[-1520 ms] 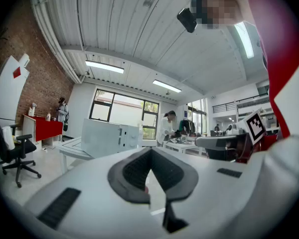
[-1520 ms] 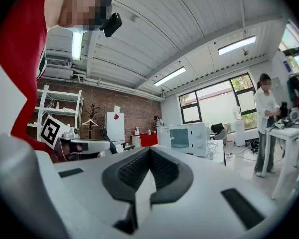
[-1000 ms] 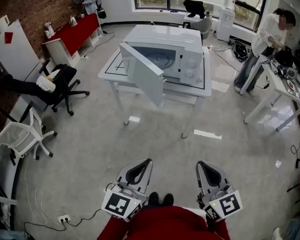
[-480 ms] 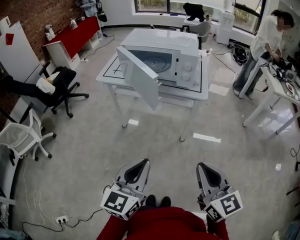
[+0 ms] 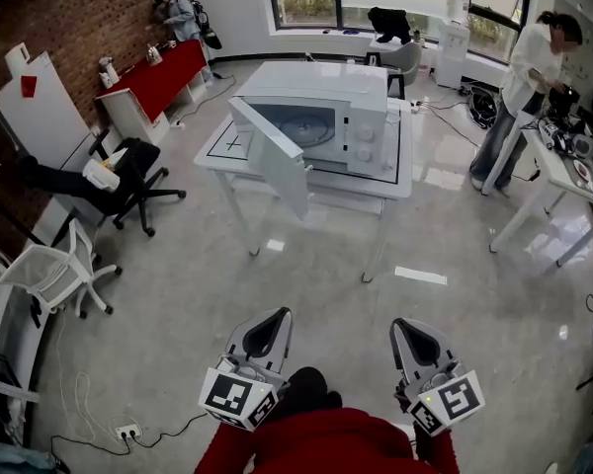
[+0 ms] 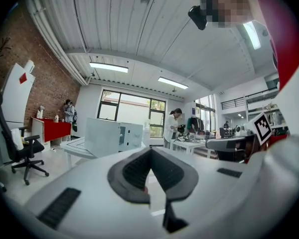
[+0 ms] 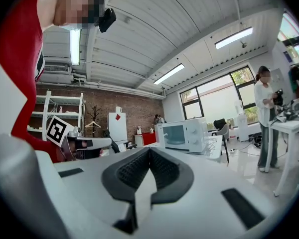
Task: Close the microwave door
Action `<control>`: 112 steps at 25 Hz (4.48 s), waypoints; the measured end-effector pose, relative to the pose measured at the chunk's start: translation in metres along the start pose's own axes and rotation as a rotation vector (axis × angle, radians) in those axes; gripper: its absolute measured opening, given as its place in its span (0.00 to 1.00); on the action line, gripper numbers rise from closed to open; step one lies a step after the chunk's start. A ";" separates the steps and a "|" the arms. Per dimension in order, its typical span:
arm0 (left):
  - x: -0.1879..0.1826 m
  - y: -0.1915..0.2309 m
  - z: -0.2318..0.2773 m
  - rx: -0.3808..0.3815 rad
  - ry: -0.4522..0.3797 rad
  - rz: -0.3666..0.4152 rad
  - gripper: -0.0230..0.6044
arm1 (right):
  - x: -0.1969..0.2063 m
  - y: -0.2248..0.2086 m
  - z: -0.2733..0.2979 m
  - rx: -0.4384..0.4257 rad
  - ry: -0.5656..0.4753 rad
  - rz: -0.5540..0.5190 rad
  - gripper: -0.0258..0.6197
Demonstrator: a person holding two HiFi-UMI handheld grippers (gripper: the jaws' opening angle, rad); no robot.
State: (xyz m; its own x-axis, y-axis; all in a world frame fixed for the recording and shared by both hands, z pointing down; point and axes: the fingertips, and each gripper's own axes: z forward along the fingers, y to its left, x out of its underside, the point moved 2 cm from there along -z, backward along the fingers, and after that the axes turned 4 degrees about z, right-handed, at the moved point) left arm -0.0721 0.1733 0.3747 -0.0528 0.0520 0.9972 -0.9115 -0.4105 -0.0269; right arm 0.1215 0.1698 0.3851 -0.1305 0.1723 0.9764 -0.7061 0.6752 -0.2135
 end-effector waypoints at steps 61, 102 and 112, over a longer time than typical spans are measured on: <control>-0.004 0.141 0.227 0.119 0.148 -0.018 0.51 | -0.051 -0.155 0.229 0.085 0.016 0.043 0.06; -0.012 0.134 0.373 0.291 0.062 -0.047 0.48 | -0.050 -0.196 0.228 0.226 0.012 0.042 0.06; -0.015 0.147 0.387 0.211 0.052 -0.084 0.36 | -0.052 -0.200 0.229 0.232 0.008 0.047 0.06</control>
State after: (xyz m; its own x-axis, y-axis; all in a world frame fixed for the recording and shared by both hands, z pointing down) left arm -0.0476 -0.2402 0.3824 -0.0064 0.1383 0.9904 -0.8083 -0.5838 0.0763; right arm 0.1099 -0.1380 0.3845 -0.1624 0.2063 0.9649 -0.8403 0.4837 -0.2448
